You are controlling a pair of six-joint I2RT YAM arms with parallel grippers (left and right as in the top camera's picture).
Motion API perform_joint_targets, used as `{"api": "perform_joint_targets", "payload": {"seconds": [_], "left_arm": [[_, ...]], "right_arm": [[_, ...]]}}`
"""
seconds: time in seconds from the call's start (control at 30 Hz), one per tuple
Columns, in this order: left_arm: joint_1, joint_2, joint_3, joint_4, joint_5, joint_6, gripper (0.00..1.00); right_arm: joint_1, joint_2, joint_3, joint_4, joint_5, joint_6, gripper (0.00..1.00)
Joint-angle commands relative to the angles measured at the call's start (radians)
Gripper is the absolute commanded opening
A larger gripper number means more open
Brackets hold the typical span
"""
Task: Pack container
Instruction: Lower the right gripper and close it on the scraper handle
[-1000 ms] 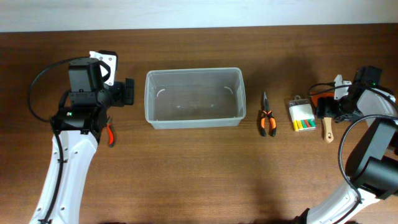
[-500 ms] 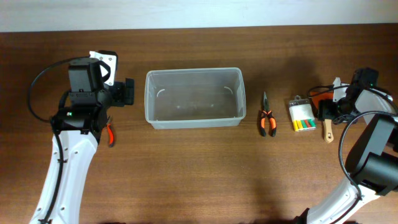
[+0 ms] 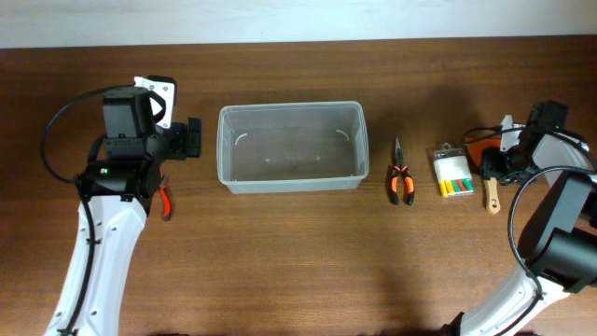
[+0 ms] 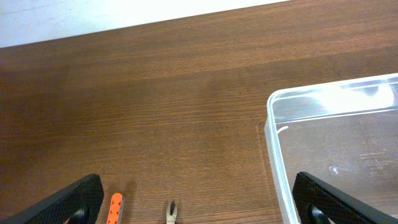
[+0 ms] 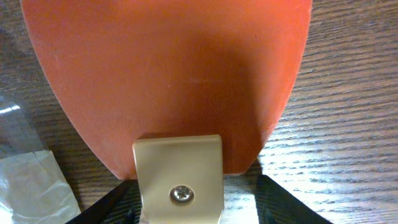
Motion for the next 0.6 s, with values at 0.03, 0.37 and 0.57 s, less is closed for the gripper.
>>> {"api": "perform_joint_targets", "payload": {"seconds": [0.03,0.37,0.57], "left_arm": [[0.001,0.005,0.020,0.003,-0.011,-0.009,0.99],[0.001,0.005,0.020,0.003,-0.011,-0.009,0.99],[0.001,0.005,0.020,0.003,-0.011,-0.009,0.99]], "right_arm": [[-0.002,0.023,0.013,-0.012,0.002,0.016,0.54],[-0.002,0.023,0.013,-0.014,0.002,0.042,0.46],[-0.002,0.023,0.013,0.023,0.001,0.042,0.46]]}}
